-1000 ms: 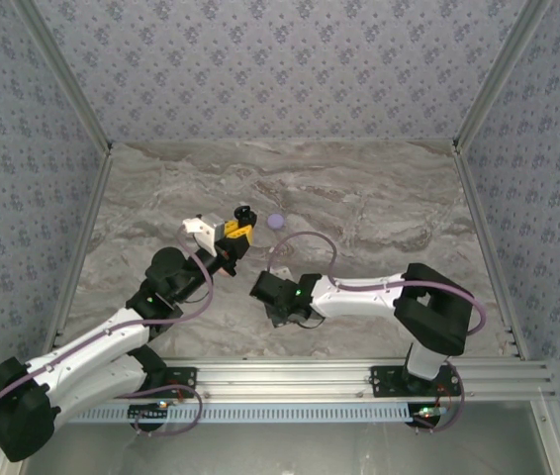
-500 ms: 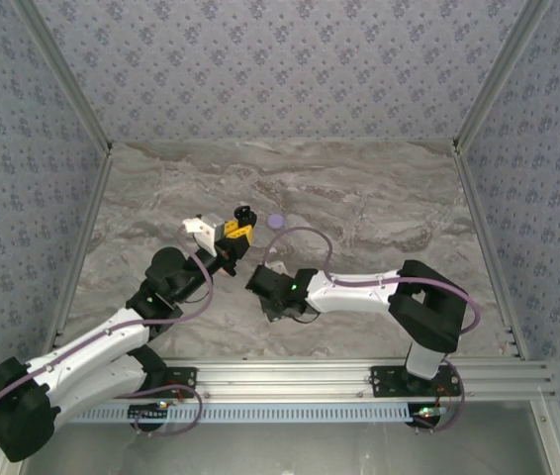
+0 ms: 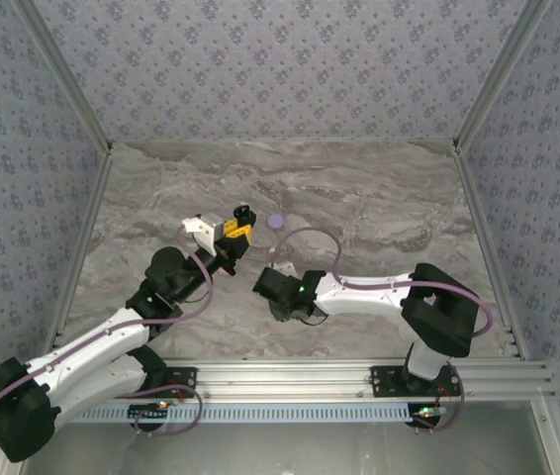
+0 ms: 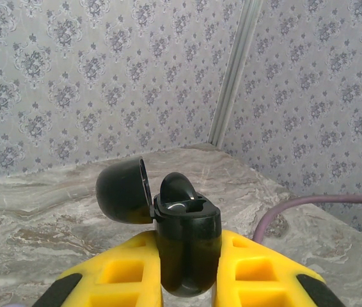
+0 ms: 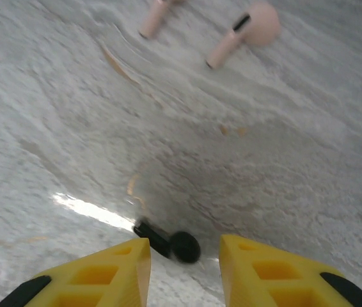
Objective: Insert the wireless bluetooth earbuds into the charging case
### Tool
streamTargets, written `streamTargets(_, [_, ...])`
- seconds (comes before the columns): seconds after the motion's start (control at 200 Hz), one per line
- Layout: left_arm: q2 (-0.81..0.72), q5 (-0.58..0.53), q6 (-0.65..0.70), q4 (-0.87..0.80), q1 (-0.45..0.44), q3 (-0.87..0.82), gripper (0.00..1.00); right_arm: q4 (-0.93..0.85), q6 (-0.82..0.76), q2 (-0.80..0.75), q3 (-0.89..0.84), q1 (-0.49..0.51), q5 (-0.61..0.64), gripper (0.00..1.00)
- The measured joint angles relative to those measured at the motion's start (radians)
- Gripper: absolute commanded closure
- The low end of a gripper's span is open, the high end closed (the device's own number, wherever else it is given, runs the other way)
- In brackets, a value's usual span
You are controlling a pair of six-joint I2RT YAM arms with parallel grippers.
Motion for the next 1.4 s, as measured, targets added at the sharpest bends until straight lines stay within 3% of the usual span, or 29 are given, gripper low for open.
streamTargets(0.305, [0.0,0.007,-0.007,0.0,0.0,0.0,1.0,0.016,0.024,0.013,-0.011,0.0,-0.003,0.63])
streamTargets(0.465, [0.0,0.007,-0.007,0.0,0.0,0.0,1.0,0.033,0.026,0.014,-0.012,-0.004,0.001,0.58])
streamTargets(0.949, [-0.013,0.007,-0.007,-0.002,0.0,0.0,1.0,0.061,0.024,0.091,0.021,-0.045,0.013,0.57])
streamTargets(1.399, [-0.014,0.006,-0.007,-0.016,0.0,0.0,1.0,0.019,0.014,0.1,0.036,0.003,0.034,0.56])
